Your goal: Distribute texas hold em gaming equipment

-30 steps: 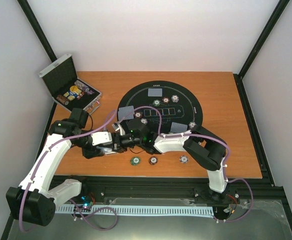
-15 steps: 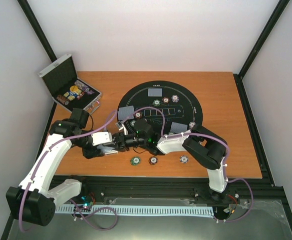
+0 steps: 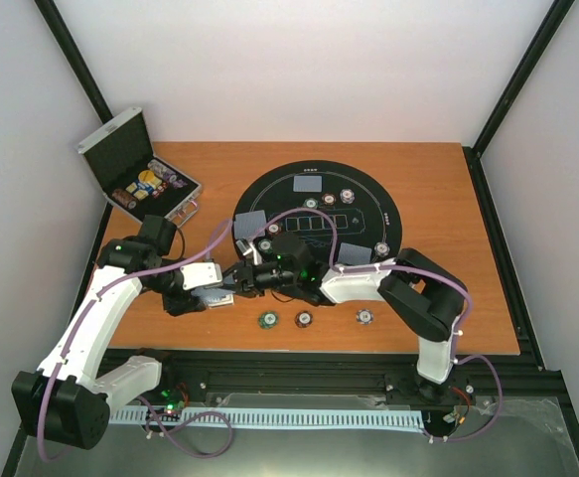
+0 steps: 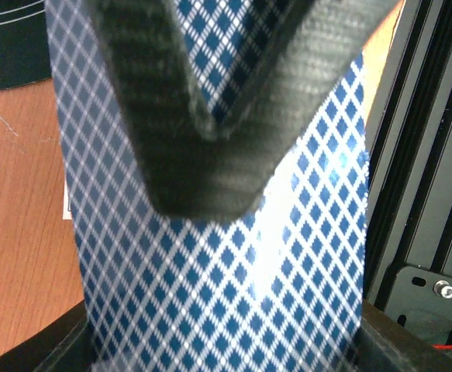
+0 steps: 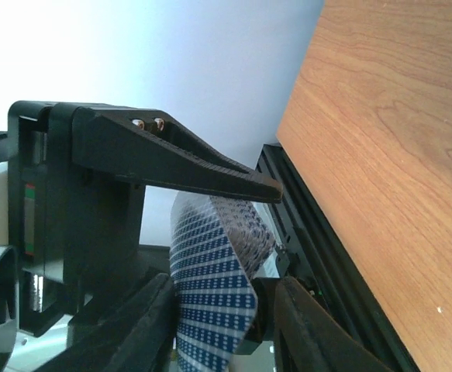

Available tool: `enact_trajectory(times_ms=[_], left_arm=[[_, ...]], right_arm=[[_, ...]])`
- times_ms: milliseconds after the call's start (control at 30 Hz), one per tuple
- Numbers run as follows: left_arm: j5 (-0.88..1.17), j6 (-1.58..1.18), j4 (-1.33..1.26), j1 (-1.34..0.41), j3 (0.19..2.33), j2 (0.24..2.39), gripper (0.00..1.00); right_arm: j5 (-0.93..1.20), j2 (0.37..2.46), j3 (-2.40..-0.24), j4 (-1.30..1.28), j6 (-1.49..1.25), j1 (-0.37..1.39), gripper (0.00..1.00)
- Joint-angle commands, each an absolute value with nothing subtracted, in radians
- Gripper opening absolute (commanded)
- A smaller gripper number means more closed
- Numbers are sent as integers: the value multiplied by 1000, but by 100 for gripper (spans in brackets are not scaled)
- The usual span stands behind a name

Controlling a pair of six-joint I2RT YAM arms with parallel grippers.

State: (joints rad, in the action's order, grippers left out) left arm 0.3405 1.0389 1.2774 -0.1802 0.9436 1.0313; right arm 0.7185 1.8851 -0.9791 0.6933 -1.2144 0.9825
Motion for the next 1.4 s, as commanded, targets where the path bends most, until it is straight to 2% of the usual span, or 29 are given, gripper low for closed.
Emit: enact_trajectory(times_ms=[0, 200, 400, 600, 767, 933, 1133, 1367], left_arm=[[367, 1046, 1285, -178, 988, 1004, 1], [364, 1045, 1280, -179, 983, 1003, 1], [360, 1049, 1282, -178, 982, 1002, 1], [359, 1048, 1290, -178, 991, 1006, 1], [362, 1047, 1293, -178, 994, 1008, 1], [373, 1036, 1292, -178, 999, 1018, 1], [371, 1034, 1299, -178, 1005, 1025, 1], [367, 1036, 1304, -178, 1006, 1025, 1]], right_arm=[[665, 1844, -944, 509, -1144, 956, 30], [658, 1798, -932, 480, -1131, 941, 12], [664, 1753, -944, 396, -1087, 903, 8], [713, 1723, -1013, 208, -961, 741, 6], [752, 1806, -1207, -34, -786, 537, 6], [735, 2034, -1534, -284, -636, 380, 5], [705, 2332, -1917, -460, -594, 281, 5], [658, 2500, -2138, -558, -581, 262, 6]])
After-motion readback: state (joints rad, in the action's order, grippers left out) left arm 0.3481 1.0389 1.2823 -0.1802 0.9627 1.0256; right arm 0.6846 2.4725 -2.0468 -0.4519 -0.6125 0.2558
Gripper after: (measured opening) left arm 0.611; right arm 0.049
